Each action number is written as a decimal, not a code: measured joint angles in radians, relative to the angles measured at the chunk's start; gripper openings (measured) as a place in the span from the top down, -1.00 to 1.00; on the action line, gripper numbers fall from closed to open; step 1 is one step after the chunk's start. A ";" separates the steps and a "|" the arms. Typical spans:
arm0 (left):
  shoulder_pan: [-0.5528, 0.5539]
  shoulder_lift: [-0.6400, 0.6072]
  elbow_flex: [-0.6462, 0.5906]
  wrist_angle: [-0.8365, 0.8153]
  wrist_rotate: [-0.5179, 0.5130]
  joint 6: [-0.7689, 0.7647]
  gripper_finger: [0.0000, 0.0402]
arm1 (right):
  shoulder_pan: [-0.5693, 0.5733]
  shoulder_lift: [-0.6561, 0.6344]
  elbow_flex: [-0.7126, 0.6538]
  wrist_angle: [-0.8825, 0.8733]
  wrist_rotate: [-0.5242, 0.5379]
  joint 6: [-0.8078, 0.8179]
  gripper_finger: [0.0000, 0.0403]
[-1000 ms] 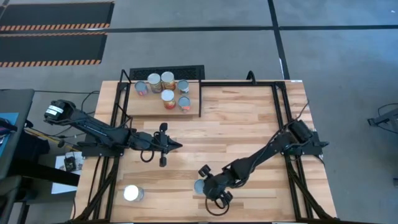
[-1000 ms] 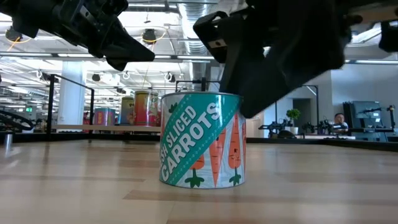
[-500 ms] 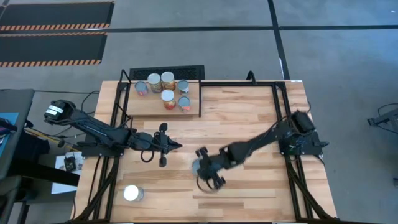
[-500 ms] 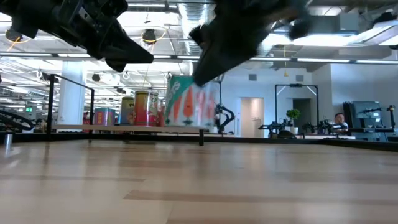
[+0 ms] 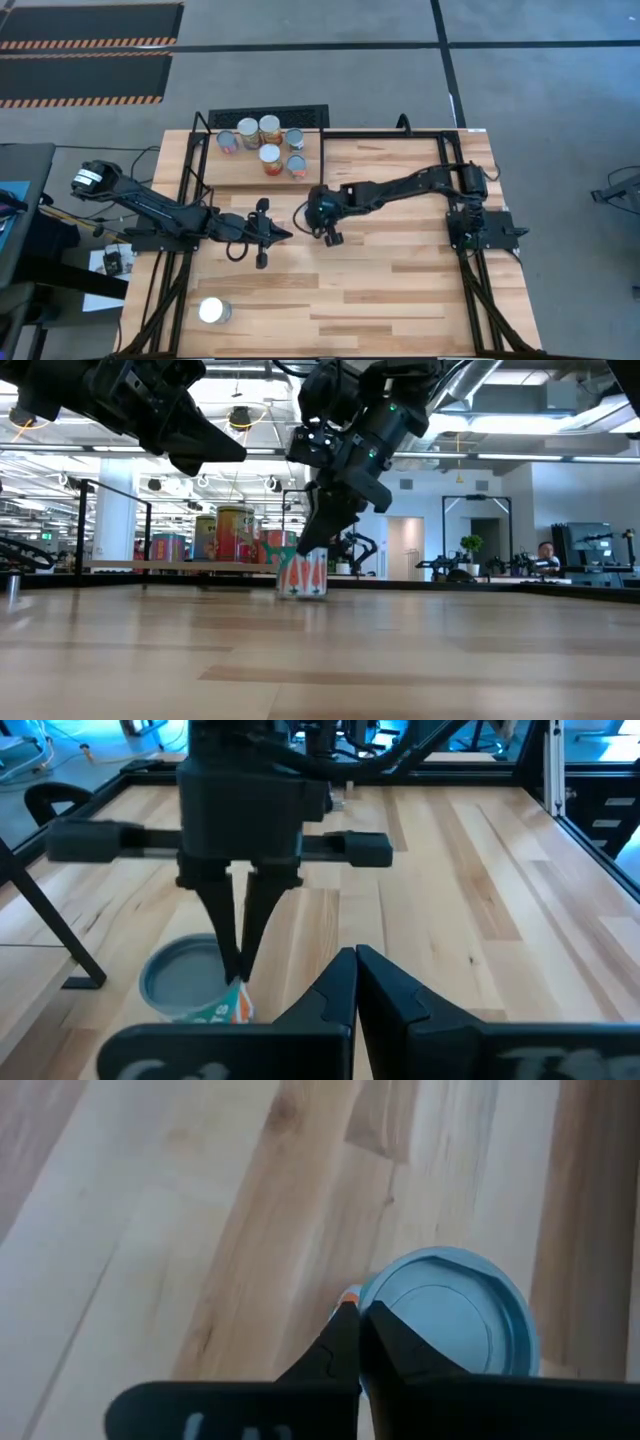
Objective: Pick and place cans onto a shelf
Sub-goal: Put the canned carrots on the shelf
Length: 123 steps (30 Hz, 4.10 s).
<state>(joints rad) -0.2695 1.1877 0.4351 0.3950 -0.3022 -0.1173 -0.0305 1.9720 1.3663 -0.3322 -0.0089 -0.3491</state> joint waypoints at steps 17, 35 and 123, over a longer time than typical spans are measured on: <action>0.000 0.001 0.000 -0.019 0.000 0.005 1.00 | 0.010 -0.013 -0.002 0.082 -0.041 -0.019 0.31; 0.028 0.039 0.017 0.028 -0.010 0.006 1.00 | -0.076 -0.528 -0.700 0.625 -0.055 0.061 0.88; 0.783 -0.291 0.183 -1.092 -0.126 -0.209 0.99 | -0.266 -0.679 -1.072 1.212 -0.306 0.227 0.94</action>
<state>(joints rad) 0.5132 0.8967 0.6182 -0.6969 -0.4279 -0.3264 -0.2962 1.2926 0.2939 0.8799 -0.3146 -0.1223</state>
